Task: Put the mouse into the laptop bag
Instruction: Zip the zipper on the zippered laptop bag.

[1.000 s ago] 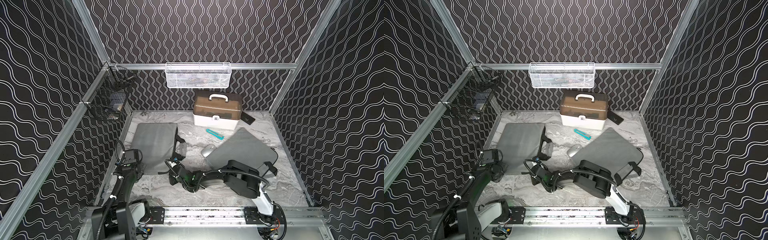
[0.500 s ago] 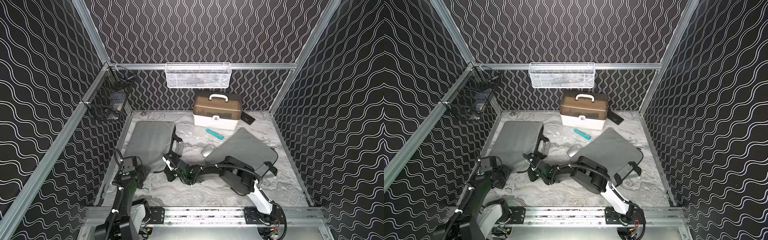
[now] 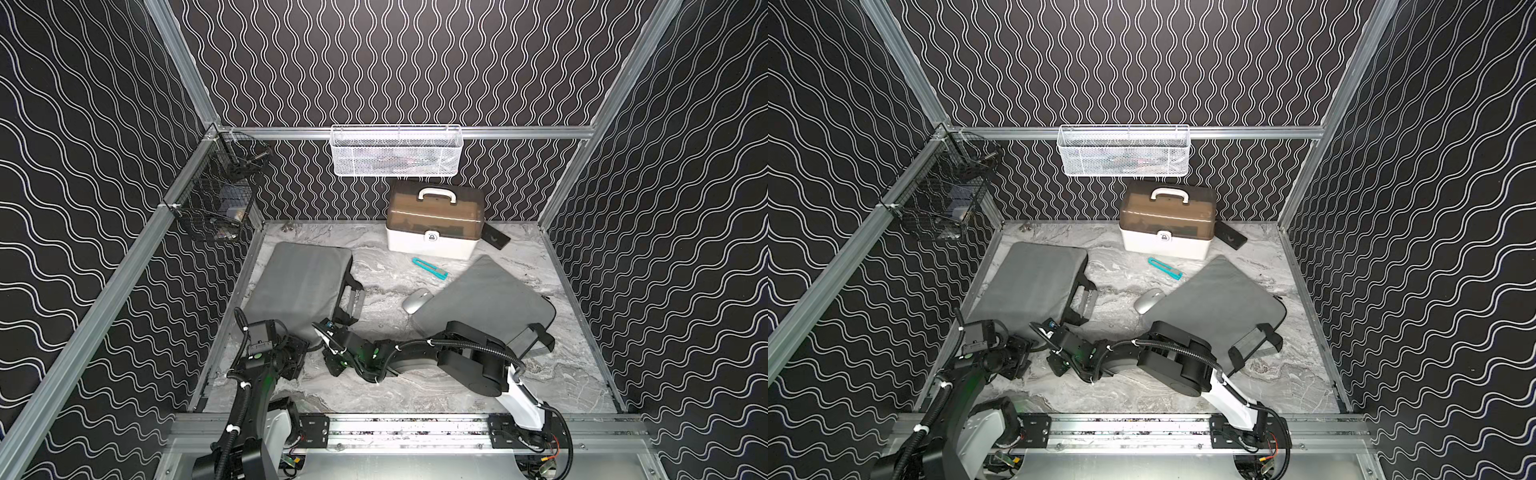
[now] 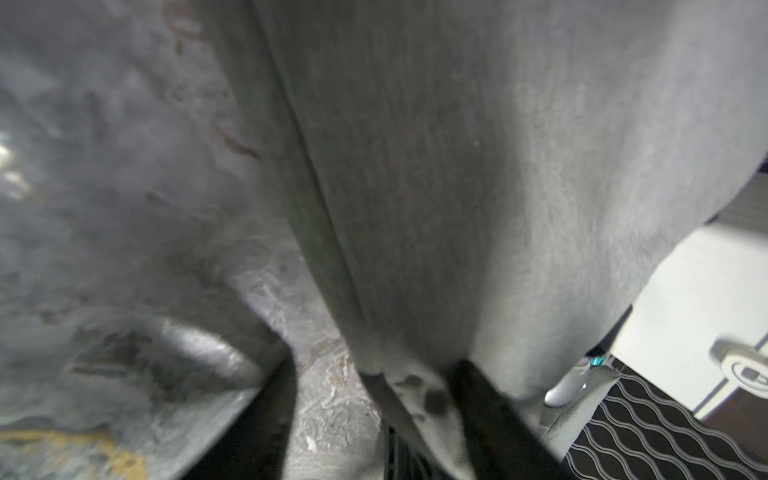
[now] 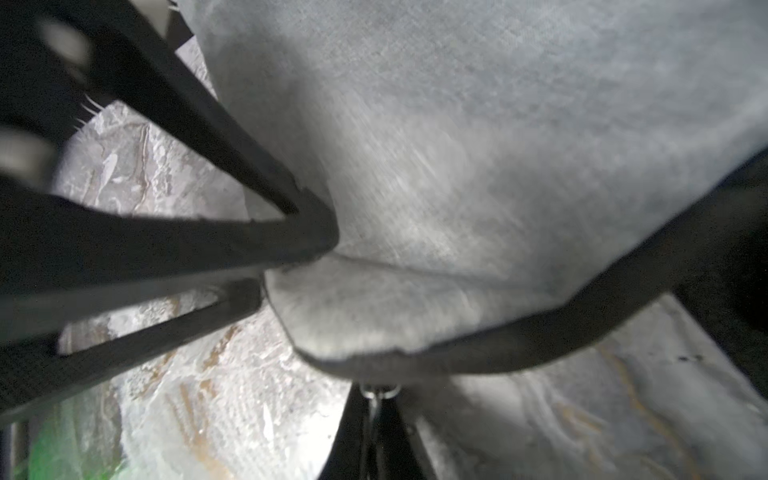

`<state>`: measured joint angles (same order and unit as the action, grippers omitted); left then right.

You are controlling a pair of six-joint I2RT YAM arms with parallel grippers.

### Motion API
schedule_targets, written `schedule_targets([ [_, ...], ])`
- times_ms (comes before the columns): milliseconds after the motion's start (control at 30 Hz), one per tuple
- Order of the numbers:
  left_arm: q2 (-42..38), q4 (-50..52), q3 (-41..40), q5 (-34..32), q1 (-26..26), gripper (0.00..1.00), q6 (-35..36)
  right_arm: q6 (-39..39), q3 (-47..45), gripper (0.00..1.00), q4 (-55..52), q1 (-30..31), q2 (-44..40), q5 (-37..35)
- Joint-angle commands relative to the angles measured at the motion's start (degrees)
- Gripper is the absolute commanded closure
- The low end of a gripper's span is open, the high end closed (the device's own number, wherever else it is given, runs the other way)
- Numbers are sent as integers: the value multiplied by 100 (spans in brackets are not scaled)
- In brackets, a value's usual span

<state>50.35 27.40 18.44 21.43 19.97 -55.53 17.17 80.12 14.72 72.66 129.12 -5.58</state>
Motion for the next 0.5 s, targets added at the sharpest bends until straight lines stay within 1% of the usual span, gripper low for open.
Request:
schedule_targets([
  [0, 57, 168, 116, -95, 7, 74, 137, -175, 49, 100, -625, 76, 58, -14],
  [33, 75, 275, 187, -168, 7, 83, 184, -227, 10, 100, -594, 88, 51, 10],
  [133, 42, 464, 303, -287, 10, 100, 319, -287, -130, 100, -556, 92, 13, -54],
  [233, -80, 822, 450, -566, 12, 100, 483, -257, -181, 100, -778, -30, -74, -355],
  [300, -216, 1032, 518, -774, 12, 100, 571, -177, -172, 100, -980, -208, -136, -399],
  [433, -558, 1414, 617, -1136, 7, 100, 738, 142, -95, 100, -1555, -706, -194, -492],
  [467, -640, 1397, 589, -1137, 12, 100, 752, 223, -53, 100, -1703, -830, -194, -496],
])
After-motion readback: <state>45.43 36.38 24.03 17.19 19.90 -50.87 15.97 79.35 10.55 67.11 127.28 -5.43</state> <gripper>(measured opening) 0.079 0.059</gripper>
